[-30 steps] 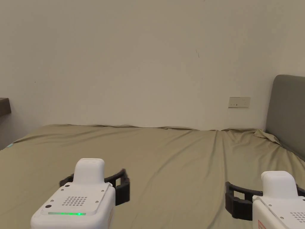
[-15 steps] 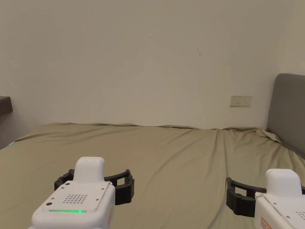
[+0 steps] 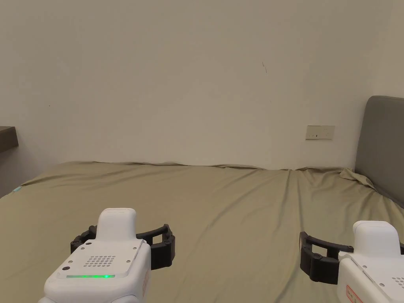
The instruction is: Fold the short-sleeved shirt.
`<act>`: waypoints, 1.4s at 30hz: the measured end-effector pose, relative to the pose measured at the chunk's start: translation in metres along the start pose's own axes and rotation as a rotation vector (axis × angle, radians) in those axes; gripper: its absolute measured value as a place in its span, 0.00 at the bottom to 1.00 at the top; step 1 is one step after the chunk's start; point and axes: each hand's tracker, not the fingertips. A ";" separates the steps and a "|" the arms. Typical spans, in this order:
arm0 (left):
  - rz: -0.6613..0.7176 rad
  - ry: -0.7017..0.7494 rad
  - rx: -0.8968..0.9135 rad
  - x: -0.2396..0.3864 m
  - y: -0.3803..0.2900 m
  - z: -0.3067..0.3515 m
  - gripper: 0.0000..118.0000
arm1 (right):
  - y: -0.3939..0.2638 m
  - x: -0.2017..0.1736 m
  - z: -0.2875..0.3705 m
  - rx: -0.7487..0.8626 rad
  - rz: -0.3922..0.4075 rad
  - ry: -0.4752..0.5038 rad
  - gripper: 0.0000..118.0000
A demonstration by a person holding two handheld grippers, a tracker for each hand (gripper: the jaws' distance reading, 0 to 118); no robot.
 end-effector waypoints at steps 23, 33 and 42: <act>0.004 -0.018 0.016 -0.001 0.014 0.002 0.98 | -0.002 0.003 0.000 -0.001 -0.051 -0.012 1.00; 0.001 -0.013 0.012 -0.002 0.008 0.005 0.98 | 0.003 0.011 0.000 0.021 -0.098 0.026 1.00; 0.022 -0.015 0.007 -0.002 0.009 0.005 0.98 | 0.004 0.009 -0.002 0.047 -0.075 0.012 1.00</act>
